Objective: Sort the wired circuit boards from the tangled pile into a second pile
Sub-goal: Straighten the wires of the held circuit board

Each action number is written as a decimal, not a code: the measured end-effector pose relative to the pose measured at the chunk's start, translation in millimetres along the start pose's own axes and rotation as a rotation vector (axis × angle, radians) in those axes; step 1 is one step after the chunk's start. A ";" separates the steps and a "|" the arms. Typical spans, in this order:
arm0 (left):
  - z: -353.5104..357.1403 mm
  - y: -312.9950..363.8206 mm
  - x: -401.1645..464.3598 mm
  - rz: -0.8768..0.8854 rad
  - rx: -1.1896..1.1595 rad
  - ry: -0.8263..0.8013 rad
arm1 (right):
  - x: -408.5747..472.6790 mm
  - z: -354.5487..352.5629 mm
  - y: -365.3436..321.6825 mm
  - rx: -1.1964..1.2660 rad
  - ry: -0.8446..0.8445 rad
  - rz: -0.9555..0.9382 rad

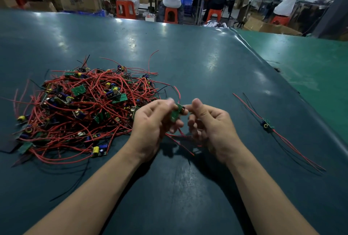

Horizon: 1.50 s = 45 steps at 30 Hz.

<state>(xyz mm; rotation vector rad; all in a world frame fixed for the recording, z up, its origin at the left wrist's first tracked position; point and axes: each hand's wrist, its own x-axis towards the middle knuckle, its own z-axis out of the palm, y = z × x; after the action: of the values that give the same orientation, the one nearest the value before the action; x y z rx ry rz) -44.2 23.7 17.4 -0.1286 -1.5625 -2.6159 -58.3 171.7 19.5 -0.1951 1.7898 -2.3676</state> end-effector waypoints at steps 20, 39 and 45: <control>1.6 1.0 -5.1 -0.182 0.327 -0.164 | 10.8 -17.2 -7.4 0.098 0.355 -0.151; -0.1 9.1 -6.0 -0.241 0.123 -0.176 | 17.2 -38.5 -10.9 0.165 0.553 -0.177; 1.5 3.0 -5.5 -0.207 0.204 -0.144 | 0.8 -7.5 -1.4 -0.085 0.039 0.098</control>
<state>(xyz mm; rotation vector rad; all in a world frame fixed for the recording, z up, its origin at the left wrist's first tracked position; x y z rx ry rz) -38.3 23.8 20.1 -0.1502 -1.9807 -2.6259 -60.7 179.0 18.7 -0.0708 1.8743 -2.2459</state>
